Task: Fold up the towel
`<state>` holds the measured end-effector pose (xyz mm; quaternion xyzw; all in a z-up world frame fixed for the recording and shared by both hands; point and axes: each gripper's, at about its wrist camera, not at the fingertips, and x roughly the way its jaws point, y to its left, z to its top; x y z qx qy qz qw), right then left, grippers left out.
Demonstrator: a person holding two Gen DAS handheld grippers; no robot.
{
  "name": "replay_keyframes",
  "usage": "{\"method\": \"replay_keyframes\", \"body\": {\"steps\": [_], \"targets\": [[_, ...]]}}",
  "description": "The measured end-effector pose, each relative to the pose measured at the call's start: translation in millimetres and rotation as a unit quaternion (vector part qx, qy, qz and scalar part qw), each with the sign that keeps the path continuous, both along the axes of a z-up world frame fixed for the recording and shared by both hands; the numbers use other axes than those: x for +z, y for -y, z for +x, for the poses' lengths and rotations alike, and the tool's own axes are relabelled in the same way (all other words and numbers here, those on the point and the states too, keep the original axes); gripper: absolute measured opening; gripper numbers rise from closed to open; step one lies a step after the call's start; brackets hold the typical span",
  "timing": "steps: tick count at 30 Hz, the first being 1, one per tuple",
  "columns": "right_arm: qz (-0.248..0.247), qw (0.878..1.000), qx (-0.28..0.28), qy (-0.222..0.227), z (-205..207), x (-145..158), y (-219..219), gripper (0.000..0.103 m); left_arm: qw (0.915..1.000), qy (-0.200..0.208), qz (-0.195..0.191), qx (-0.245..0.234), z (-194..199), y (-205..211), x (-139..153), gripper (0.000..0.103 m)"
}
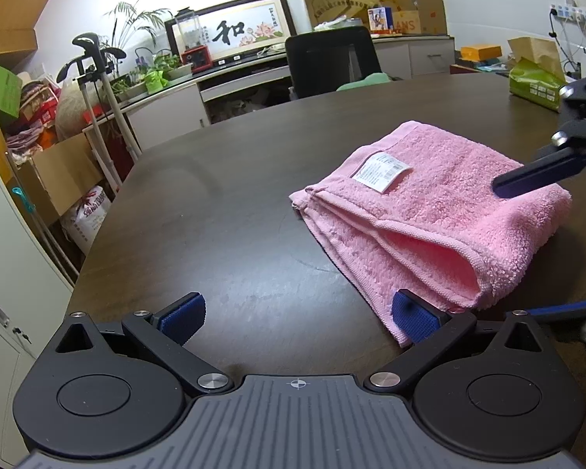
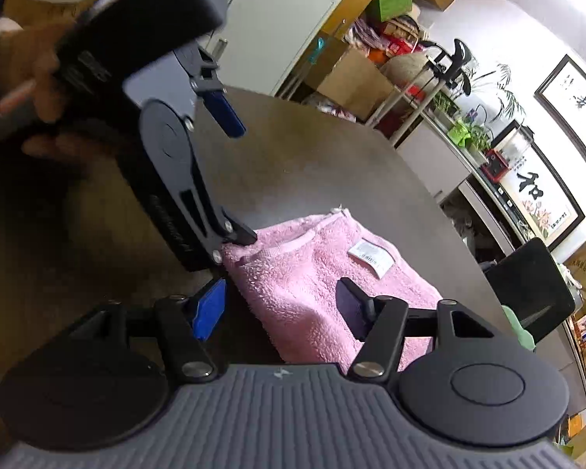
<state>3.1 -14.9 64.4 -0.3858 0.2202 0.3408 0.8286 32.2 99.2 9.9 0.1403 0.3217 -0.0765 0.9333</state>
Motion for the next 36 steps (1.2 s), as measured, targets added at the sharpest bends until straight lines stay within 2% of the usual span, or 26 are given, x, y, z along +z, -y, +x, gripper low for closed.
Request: {"method": "replay_keyframes", "body": {"steps": [2, 4, 6, 10, 14, 17, 18, 21, 24, 25, 26, 30, 33, 36], "targets": [[0.004, 1.000, 0.000, -0.008, 4, -2, 1, 0.038, 1.0000, 0.000, 0.001, 0.001, 0, -1, 0, 0.103], [0.015, 1.000, 0.002, 0.007, 3, -3, 3, 0.031, 1.0000, -0.001, 0.002, 0.003, 0, -1, 0, 0.103], [0.024, 1.000, 0.003, 0.006, 6, -3, 5, 0.029, 1.0000, -0.001, 0.001, 0.004, 0, -2, 1, 0.103], [0.043, 0.999, -0.005, 0.008, 7, 1, 7, 0.011, 1.0000, -0.003, -0.003, 0.005, 0, -4, 1, 0.103], [0.100, 0.994, -0.038, 0.009, 13, 18, 15, 0.009, 1.0000, -0.003, -0.005, 0.006, -1, -4, 0, 0.103], [0.151, 0.983, -0.070, 0.076, 11, 38, 19, 0.008, 1.0000, -0.002, -0.004, 0.006, -2, -4, 0, 0.103], [0.152, 0.977, -0.071, 0.129, 4, 43, 14, 0.008, 1.0000, -0.003, -0.004, 0.006, -2, -5, 0, 0.103], [0.120, 0.983, -0.050, 0.133, 6, 37, 2, 0.009, 0.9999, -0.005, -0.007, 0.007, -1, -6, 0, 0.103], [0.080, 0.996, -0.019, 0.033, 27, 15, -7, 0.009, 0.9999, -0.006, -0.008, 0.007, -2, -8, 0, 0.103], [0.081, 0.997, -0.011, -0.001, 34, 10, -7, 0.010, 0.9999, -0.007, -0.008, 0.007, -2, -8, 0, 0.103], [0.084, 0.995, -0.001, -0.053, 44, 5, -5, 0.010, 0.9999, -0.007, -0.008, 0.008, -2, -9, 0, 0.103], [0.099, 0.990, 0.001, -0.096, 58, 4, -1, 0.014, 0.9999, -0.011, -0.009, 0.010, -2, -11, 0, 0.103], [0.107, 0.984, 0.009, -0.145, 65, 3, 5, 0.019, 0.9998, -0.015, -0.006, 0.011, -1, -15, 0, 0.103], [0.115, 0.980, 0.014, -0.164, 66, 4, 11, 0.022, 0.9996, -0.019, -0.008, 0.018, -2, -24, 0, 0.103]]}}
